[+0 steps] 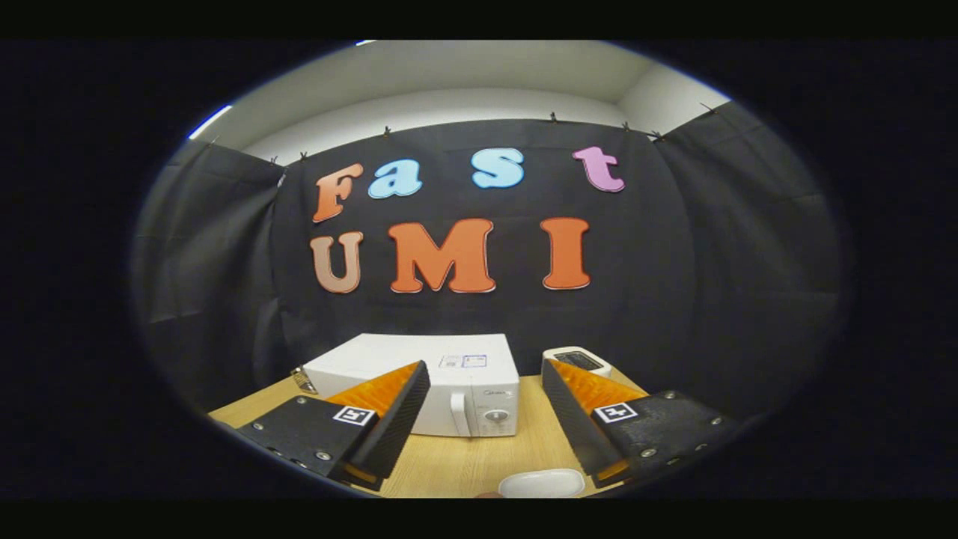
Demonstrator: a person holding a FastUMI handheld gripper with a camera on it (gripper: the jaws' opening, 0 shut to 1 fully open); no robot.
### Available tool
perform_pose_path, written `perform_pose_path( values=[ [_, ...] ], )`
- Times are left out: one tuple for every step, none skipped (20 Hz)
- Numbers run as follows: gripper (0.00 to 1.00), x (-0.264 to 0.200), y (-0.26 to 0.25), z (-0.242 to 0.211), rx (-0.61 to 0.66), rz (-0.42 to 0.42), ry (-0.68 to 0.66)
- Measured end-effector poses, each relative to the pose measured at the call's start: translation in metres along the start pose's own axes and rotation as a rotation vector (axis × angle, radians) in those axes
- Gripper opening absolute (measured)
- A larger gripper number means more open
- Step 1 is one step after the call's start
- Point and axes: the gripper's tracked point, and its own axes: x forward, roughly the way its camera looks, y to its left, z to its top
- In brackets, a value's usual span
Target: Open the microwave, put the food inside, and close the microwave door.
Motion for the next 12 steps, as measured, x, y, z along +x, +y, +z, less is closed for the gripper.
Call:
perform_pose_path(
  values=[
    [0.92, -0.001, 0.000, 0.010, -0.010, 0.002, -0.020],
    [0.92, -0.001, -0.001, 0.016, -0.021, -0.007, -0.033],
    [0.93, -0.001, -0.002, 0.021, -0.027, -0.011, -0.045],
    [0.93, -0.001, -0.002, 0.024, -0.030, -0.015, -0.052],
    [0.93, -0.001, 0.000, 0.025, -0.027, -0.011, -0.061],
    [0.93, -0.001, 0.000, 0.026, -0.024, -0.012, -0.066],
    [0.93, 0.000, 0.000, 0.025, -0.020, -0.014, -0.066],
    [0.93, -0.001, 0.001, 0.023, -0.017, -0.017, -0.063],
    [0.93, -0.001, 0.001, 0.022, -0.014, -0.019, -0.061],
    [0.93, -0.002, 0.002, 0.021, -0.013, -0.019, -0.056],
    [0.93, -0.002, 0.001, 0.021, -0.016, -0.021, -0.055],
    [0.93, -0.002, 0.002, 0.022, -0.023, -0.024, -0.057]
  ],
)
